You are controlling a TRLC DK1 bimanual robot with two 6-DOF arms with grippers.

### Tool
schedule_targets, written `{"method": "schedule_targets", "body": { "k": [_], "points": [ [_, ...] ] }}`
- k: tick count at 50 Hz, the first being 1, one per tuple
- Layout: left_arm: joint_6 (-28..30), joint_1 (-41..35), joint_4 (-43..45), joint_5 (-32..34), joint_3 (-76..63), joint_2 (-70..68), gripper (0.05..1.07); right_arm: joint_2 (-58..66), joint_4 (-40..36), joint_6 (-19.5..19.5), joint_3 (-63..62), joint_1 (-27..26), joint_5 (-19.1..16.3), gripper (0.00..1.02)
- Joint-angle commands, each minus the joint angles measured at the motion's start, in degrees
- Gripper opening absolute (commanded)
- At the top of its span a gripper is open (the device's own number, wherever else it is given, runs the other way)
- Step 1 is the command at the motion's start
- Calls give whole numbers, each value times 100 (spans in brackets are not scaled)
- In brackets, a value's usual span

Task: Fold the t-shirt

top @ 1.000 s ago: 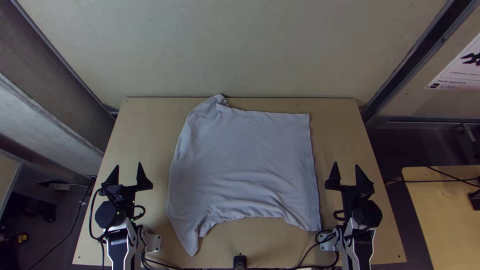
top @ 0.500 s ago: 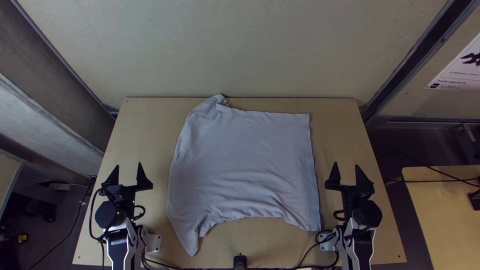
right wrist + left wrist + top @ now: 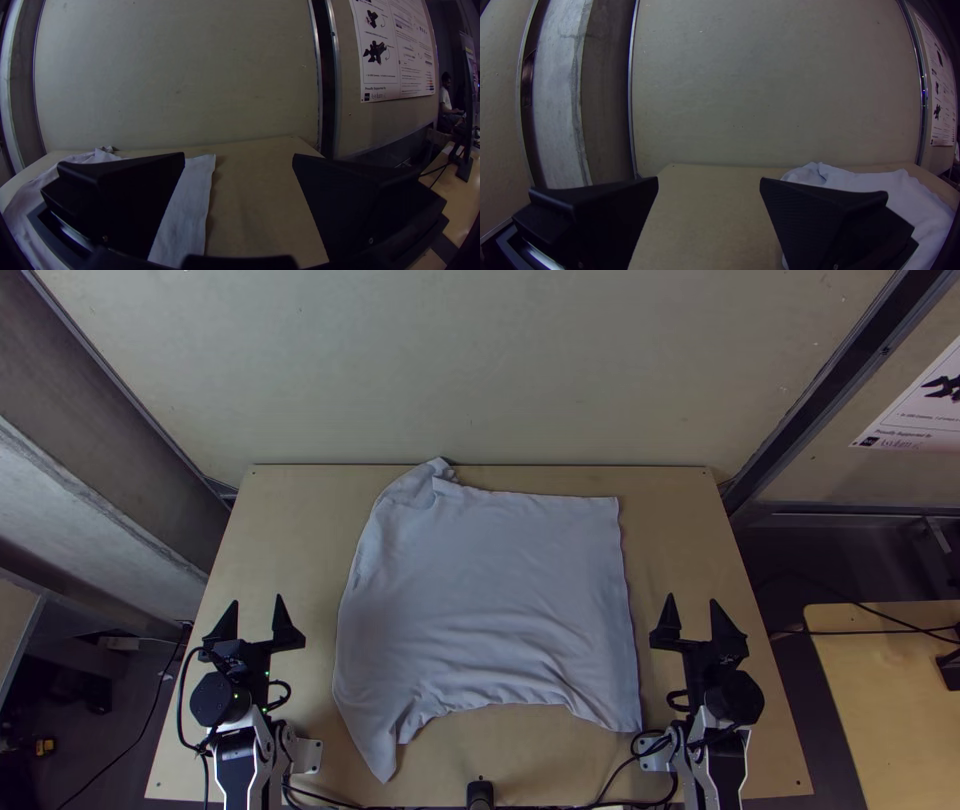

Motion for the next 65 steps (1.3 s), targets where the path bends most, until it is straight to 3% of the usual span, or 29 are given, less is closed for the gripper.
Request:
{"method": "schedule_targets", "body": {
  "k": [1,17,29,47,65],
  "points": [
    [-25,37,-121,15,-230,-58,103,-34,-98,-99,-45,138,13,99],
    [142,-60,511,32,183,-23,103,89,465,-143,667,-46,48,99],
    [186,-420,634,32,798,311,103,1486,869,-178,1915,-11,48,99],
    [-95,-622,1039,24,2951,2930,103,3350,1115,-187,3796,-90,48,99],
    [-183,-1308,960,-504,5272,5180,103,4879,1115,-161,5211,-126,30,99]
  ]
}}
